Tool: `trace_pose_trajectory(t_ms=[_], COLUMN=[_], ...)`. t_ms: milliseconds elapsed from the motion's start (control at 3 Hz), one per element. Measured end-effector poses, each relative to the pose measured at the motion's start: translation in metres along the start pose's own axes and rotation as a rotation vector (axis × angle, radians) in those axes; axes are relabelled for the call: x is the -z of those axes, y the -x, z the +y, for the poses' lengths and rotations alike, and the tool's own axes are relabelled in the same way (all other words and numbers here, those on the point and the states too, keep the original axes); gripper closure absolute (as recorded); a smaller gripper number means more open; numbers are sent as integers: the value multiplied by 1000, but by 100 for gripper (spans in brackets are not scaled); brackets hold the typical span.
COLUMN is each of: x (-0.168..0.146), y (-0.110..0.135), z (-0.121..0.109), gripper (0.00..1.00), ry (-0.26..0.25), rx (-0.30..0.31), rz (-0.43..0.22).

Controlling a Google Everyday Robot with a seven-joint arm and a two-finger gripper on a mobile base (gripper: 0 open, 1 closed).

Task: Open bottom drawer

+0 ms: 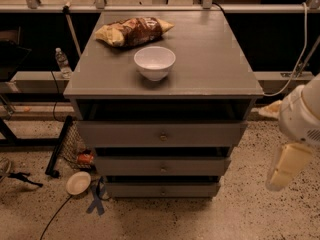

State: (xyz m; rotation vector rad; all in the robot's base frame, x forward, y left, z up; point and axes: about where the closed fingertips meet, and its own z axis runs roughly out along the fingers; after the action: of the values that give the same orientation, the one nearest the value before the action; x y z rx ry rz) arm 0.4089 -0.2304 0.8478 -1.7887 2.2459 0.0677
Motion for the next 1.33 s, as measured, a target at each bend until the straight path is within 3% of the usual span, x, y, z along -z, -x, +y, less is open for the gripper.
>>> trace_pose_trajectory(t_ms=[333,667,1000,1333], x=[-59,-132,-132,-165], y=[-12,-20,-20,-28], z=[24,42,42,46], gripper=[0,0,0,0], ry=[54,55,55,46], rx=[41,55,55,53], rz=[-32,-120,-120,-108])
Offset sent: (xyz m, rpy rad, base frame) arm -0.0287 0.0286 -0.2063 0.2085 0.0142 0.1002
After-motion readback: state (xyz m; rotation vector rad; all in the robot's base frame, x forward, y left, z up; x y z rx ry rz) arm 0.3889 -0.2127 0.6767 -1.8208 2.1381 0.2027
